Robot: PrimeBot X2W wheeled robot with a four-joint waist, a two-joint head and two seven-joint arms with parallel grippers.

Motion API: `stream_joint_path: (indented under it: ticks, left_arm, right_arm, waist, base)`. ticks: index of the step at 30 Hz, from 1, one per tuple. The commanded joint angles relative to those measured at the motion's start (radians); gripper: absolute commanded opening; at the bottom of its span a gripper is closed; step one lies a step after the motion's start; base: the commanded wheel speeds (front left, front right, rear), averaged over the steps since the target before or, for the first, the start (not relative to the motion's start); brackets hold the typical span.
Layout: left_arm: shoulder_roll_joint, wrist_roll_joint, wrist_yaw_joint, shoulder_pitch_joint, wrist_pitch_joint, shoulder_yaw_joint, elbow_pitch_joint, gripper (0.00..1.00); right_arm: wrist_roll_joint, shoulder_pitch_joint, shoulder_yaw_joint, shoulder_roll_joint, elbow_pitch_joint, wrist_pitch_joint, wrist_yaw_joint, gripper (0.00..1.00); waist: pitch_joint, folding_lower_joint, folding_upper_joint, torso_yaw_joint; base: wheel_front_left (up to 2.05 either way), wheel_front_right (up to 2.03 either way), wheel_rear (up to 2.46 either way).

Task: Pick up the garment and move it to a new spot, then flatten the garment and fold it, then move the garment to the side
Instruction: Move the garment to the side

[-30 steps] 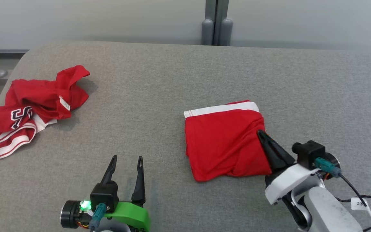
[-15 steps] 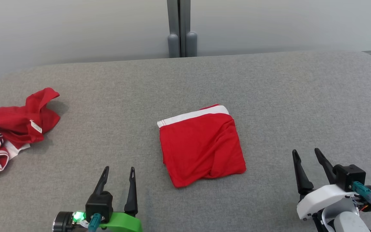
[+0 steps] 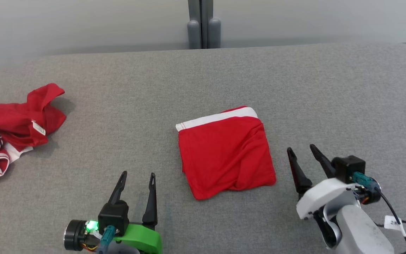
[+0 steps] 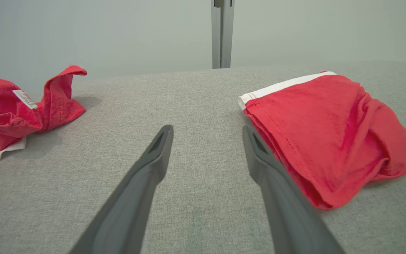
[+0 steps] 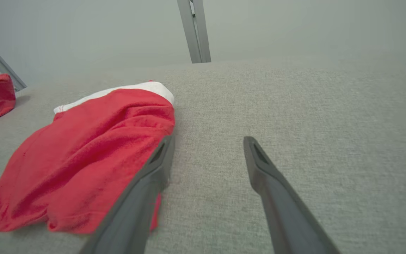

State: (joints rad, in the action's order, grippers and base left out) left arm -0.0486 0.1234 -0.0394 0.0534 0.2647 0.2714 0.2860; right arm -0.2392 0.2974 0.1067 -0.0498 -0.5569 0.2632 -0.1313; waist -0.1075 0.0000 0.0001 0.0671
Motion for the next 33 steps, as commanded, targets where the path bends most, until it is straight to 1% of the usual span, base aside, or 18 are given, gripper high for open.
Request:
stream_joint_path:
  ticks: [1, 7, 9, 12, 13, 14, 15, 16, 18, 22, 26, 33]
  left_arm:
    - [-0.004, 0.011, 0.001, 0.019, -0.001, 0.007, -0.002, 1.0]
    - [-0.004, 0.021, -0.006, 0.048, -0.001, 0.029, -0.006, 1.0]
    - [-0.004, 0.025, -0.01, 0.055, -0.001, 0.035, -0.007, 1.0]
    - [-0.004, 0.03, -0.013, 0.065, -0.001, 0.045, -0.008, 1.0]
    - [-0.004, 0.03, -0.016, 0.067, -0.001, 0.048, -0.009, 1.0]
    - [-0.004, 0.031, -0.016, 0.068, -0.001, 0.05, -0.01, 1.0]
    - [-0.004, 0.033, -0.018, 0.071, -0.001, 0.052, -0.011, 1.0]
    - [-0.004, 0.034, -0.018, 0.074, -0.001, 0.053, -0.013, 1.0]
    - [-0.004, 0.031, -0.017, 0.078, -0.001, 0.054, -0.019, 1.0]
    - [-0.004, 0.017, -0.002, 0.086, -0.001, 0.06, -0.027, 1.0]
    - [-0.004, 0.011, 0.014, 0.102, -0.001, 0.081, -0.037, 1.0]
    - [-0.004, 0.008, 0.041, 0.14, -0.001, 0.128, -0.035, 1.0]
  right_arm:
    - [-0.013, 0.04, 0.028, -0.003, -0.025, 0.002, 0.001, 1.0]
    - [-0.045, 0.189, 0.108, -0.004, -0.143, 0.002, 0.001, 1.0]
    - [-0.041, 0.226, 0.12, -0.005, -0.201, 0.002, 0.001, 1.0]
    - [-0.02, 0.26, 0.107, -0.005, -0.305, 0.002, 0.001, 1.0]
    - [-0.023, 0.271, 0.098, -0.004, -0.332, 0.002, 0.001, 0.85]
    - [-0.022, 0.276, 0.096, -0.004, -0.354, 0.002, 0.001, 0.49]
    - [-0.021, 0.275, 0.095, -0.004, -0.374, 0.0, 0.001, 0.08]
    - [-0.025, 0.271, 0.096, -0.004, -0.387, 0.0, 0.001, 0.0]
    - [-0.032, 0.262, 0.092, -0.004, -0.393, -0.004, 0.001, 0.0]
    - [-0.02, 0.241, 0.043, -0.01, -0.347, -0.002, 0.003, 0.0]
    - [-0.006, 0.22, 0.012, -0.007, -0.302, -0.001, 0.002, 0.0]
    - [-0.019, 0.191, 0.017, -0.004, -0.245, 0.001, 0.001, 0.0]
  waist:
    - [-0.047, 0.0, -0.0001, 0.046]
    - [-0.098, 0.0, -0.0001, 0.101]
    - [-0.11, 0.0, -0.0001, 0.116]
    - [-0.122, 0.0, -0.0001, 0.132]
    - [-0.125, 0.0, -0.0001, 0.136]
    - [-0.126, 0.0, -0.0001, 0.138]
    - [-0.128, 0.0, -0.0001, 0.138]
    - [-0.13, 0.0, -0.0001, 0.136]
    - [-0.131, 0.0, -0.0001, 0.123]
    - [-0.128, 0.0, -0.0001, 0.072]
    - [-0.123, 0.0, -0.0001, -0.007]
    - [-0.119, 0.0, -0.0001, -0.188]
  base:
    - [0.0, 0.0, 0.0]
    - [0.0, 0.0, 0.0]
    - [0.0, 0.0, 0.0]
    - [0.0, 0.0, 0.0]
    - [0.0, 0.0, 0.0]
    - [0.0, 0.0, 0.0]
    - [0.0, 0.0, 0.0]
    - [0.0, 0.0, 0.0]
    - [0.0, 0.0, 0.0]
    - [0.0, 0.0, 0.0]
    - [0.0, 0.0, 0.0]
    - [0.0, 0.0, 0.0]
